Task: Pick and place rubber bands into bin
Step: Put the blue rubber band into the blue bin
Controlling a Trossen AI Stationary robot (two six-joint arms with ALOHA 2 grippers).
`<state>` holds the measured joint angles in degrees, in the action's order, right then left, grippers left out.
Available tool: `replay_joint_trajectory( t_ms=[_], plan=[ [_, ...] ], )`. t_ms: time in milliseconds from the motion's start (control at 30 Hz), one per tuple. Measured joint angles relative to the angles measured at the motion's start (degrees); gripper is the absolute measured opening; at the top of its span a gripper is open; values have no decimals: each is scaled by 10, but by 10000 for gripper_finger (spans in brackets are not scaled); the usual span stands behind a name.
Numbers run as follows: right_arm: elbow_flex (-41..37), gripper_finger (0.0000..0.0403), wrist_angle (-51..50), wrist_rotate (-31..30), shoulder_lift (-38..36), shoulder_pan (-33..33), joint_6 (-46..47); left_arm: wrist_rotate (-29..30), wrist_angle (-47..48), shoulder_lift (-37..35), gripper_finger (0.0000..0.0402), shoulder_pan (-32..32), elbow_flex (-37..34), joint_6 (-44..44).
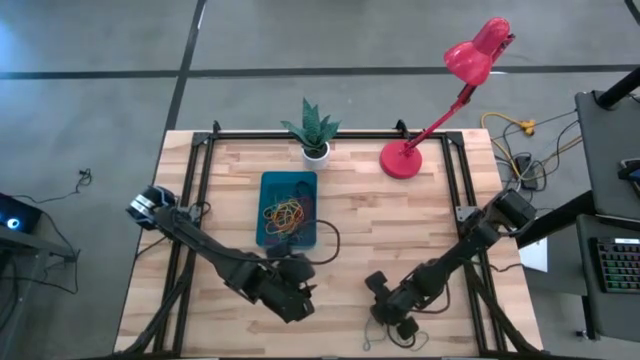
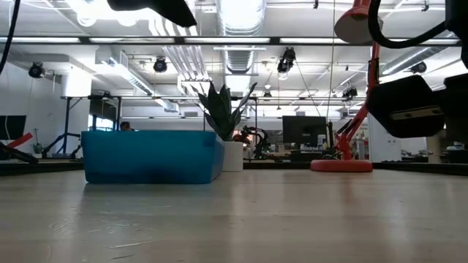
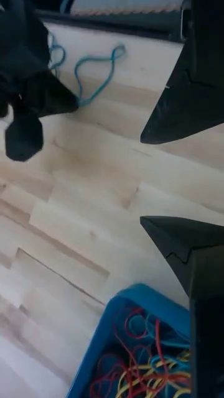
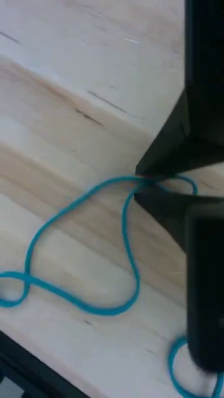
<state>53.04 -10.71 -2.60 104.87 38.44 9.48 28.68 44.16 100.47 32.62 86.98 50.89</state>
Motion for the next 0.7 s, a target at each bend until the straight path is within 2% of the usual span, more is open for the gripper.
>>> replay_joint_trajectory(
  t_ms=[100,333,500,700],
  plan=[
    [6,16,-6,0,0,-12,-32,-2,10,-11,184,5,-1,14],
    [38,8,-19,-35,-3,-108,-63,19,74,-50,184,13,-2,56],
    [132,8,-20,-38,-4,-208,-132,45,132,-88,184,24,-2,81],
    [290,8,-72,-19,-7,-283,-217,75,191,-128,184,36,-2,104]
  ],
)
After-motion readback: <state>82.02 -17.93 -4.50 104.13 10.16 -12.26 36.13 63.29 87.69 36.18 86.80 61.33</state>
